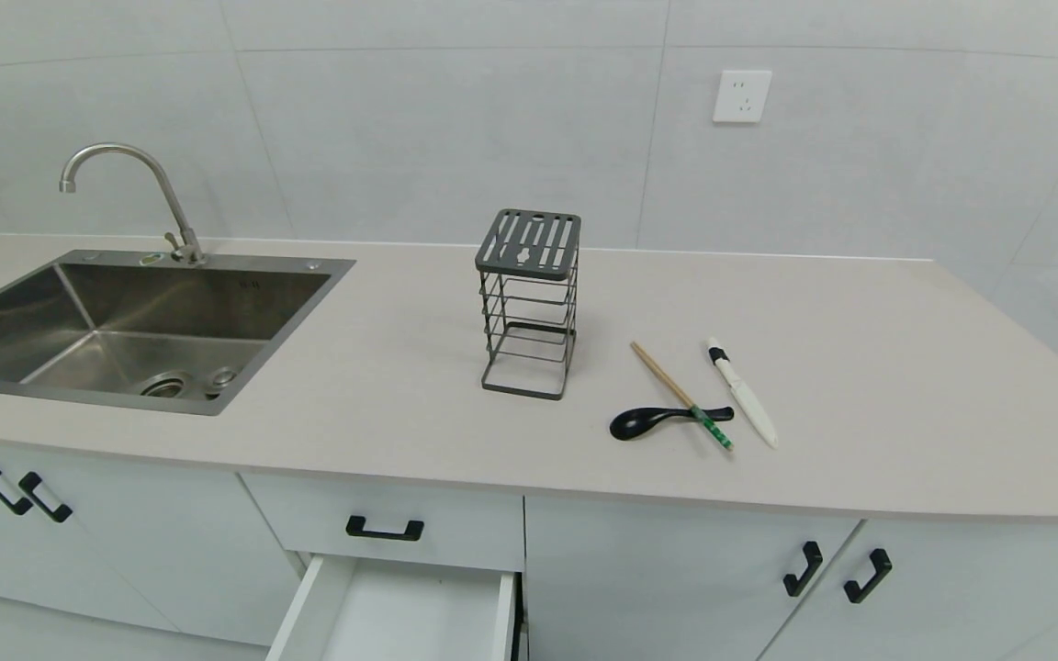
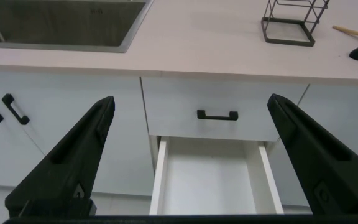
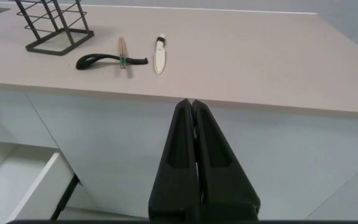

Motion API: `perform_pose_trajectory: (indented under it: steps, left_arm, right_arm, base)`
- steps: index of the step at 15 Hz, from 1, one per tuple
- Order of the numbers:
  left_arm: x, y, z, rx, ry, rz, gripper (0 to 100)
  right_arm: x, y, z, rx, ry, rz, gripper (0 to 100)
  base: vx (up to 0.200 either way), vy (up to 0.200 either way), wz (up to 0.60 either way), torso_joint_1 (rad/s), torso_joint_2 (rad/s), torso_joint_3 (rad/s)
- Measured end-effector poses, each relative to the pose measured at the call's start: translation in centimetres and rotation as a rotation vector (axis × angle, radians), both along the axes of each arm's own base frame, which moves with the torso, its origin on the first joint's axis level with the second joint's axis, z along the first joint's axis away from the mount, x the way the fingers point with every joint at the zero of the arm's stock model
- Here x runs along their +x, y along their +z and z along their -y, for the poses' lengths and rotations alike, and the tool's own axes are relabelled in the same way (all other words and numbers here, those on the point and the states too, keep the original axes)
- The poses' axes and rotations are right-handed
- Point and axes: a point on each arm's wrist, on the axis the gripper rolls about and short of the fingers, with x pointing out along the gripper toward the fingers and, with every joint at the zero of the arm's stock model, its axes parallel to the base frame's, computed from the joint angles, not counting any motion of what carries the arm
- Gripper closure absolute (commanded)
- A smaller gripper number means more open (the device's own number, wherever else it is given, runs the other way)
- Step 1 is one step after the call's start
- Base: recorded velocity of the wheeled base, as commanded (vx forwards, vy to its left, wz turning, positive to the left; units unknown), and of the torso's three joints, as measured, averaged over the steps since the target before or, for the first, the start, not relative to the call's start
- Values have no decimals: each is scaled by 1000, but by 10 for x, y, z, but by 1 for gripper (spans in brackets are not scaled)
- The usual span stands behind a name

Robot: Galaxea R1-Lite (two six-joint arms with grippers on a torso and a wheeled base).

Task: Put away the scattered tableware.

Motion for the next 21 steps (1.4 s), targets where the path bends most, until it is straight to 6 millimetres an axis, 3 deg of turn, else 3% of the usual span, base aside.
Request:
perform_pose_trajectory:
  steps: [8,13,16,21]
  left_arm:
    - [0,0,0,0,-1,0,0]
    - [0,0,0,0,-1,2,0]
    - [0,0,0,1,-2,0,0]
    - [0,0,0,-4,3,-1,0]
  right_arm:
    - [0,0,0,-3,0,0,100]
    - [0,0,0,2,1,1,100]
    - [0,0,0,2,2,-1,100]
    - [0,0,0,2,1,-1,100]
  base:
    - [0,0,0,6,-7,-5]
    - [0,0,0,224,-434,-203]
    - [0,0,0,19,-30,-17]
    - [0,-160,0,4,-4,-1]
